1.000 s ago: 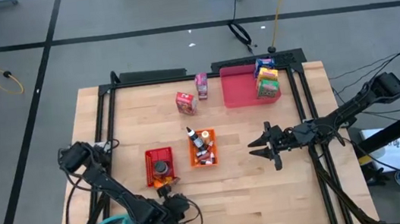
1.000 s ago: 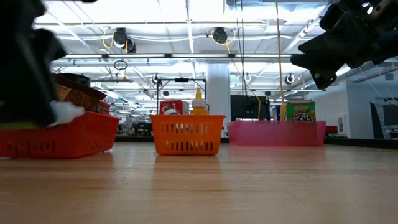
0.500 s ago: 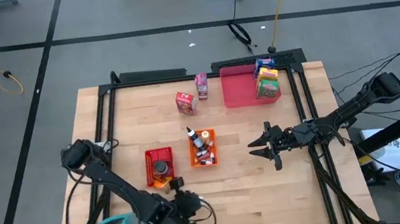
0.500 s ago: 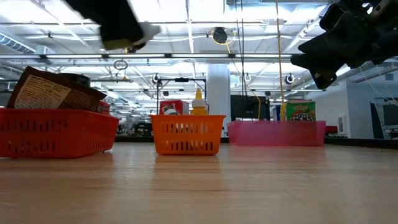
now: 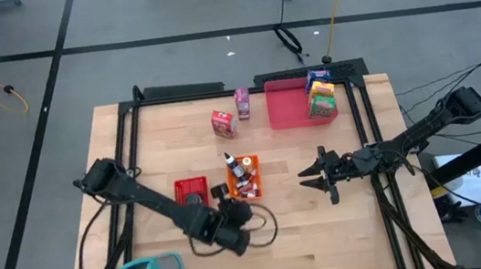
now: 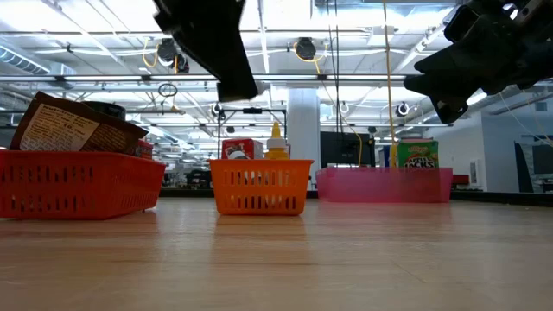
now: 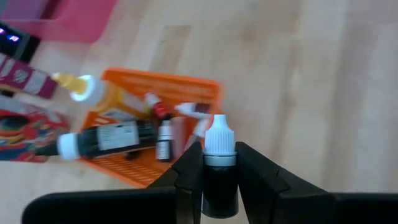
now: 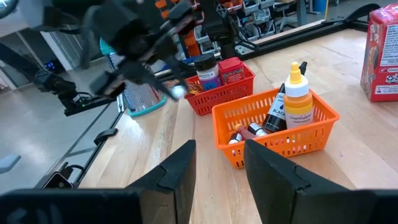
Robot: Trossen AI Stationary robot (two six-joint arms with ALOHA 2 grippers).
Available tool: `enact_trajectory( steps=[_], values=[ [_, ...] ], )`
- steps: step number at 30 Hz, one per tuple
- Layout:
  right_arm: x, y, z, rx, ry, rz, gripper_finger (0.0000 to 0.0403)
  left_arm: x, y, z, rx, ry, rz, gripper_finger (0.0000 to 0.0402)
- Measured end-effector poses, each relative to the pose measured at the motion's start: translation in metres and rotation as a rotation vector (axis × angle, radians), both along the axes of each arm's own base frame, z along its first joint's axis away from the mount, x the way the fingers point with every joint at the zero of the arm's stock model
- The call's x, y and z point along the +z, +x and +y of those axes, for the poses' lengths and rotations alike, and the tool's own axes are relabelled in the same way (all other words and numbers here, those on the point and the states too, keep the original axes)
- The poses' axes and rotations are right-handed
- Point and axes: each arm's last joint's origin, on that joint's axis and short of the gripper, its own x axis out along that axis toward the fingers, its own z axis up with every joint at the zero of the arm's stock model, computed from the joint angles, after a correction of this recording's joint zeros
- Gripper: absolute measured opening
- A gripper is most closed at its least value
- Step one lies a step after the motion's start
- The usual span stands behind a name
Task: Pick & Place Kitchen Items
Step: Put the small black food coloring bottle into the orange bin
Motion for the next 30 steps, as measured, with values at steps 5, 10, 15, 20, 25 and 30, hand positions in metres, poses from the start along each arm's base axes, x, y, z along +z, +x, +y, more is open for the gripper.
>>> enact_trajectory(
  steps=[5,10,15,20,25,30],
  values=[
    [0.000,0.000,0.000,0.000,0.000,0.002,0.0130,-0.002,0.009,0.032,0.054,0.036,0.061,0.0075],
    [-0.001,0.000,0.000,0.000,0.001,0.008,0.0130,-0.010,0.016,0.064,0.089,0.008,0.119,0.0073],
    [-0.001,0.000,0.000,0.000,0.002,0.008,0.0130,-0.016,0.027,0.086,0.058,-0.055,0.112,0.0046],
    [-0.001,0.000,0.000,0.001,0.002,0.007,0.0130,-0.027,0.027,0.106,0.083,-0.091,0.130,0.0058],
    [-0.001,0.000,0.000,0.002,0.000,0.013,0.0130,-0.045,0.019,0.119,0.163,-0.108,0.161,0.0097],
    [-0.001,0.000,0.000,0.002,-0.001,0.014,0.0130,-0.054,0.019,0.115,0.122,-0.124,0.128,0.0120]
  ],
)
